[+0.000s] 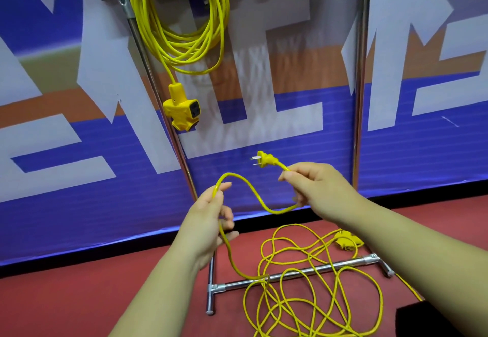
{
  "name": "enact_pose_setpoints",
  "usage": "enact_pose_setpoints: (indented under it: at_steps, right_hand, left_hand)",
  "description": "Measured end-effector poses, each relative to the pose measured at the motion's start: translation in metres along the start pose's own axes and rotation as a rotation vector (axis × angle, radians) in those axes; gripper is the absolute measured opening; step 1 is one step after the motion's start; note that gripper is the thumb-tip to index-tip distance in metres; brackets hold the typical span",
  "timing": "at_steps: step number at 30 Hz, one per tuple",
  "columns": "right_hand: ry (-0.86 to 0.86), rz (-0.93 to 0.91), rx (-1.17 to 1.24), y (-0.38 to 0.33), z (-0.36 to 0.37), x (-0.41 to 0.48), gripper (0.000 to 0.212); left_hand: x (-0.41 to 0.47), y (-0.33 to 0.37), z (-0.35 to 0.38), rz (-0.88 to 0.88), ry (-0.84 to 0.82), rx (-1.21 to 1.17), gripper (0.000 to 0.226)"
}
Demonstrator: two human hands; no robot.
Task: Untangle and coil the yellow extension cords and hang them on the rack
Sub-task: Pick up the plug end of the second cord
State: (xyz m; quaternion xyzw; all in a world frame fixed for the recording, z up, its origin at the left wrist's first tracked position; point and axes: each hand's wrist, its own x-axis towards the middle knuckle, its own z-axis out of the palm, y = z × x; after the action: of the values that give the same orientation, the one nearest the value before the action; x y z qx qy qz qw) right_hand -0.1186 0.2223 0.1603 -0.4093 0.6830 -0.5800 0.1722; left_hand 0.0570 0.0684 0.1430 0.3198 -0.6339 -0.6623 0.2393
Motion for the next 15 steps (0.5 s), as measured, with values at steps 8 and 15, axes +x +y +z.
enact_pose_setpoints:
  at_steps: [8, 15]
  right_hand:
    - [0.253, 0.070, 0.194, 0.013, -0.015, 0.017, 0.024]
    - [0.538, 0.104, 0.148, 0.026, -0.070, 0.028, 0.024]
  left_hand:
    - [0.017, -0.019, -0.030, 0.055, 0.033, 0.554, 0.016]
    - [0.030, -0.046, -0.052, 0.150, 0.153, 0.976, 0.030]
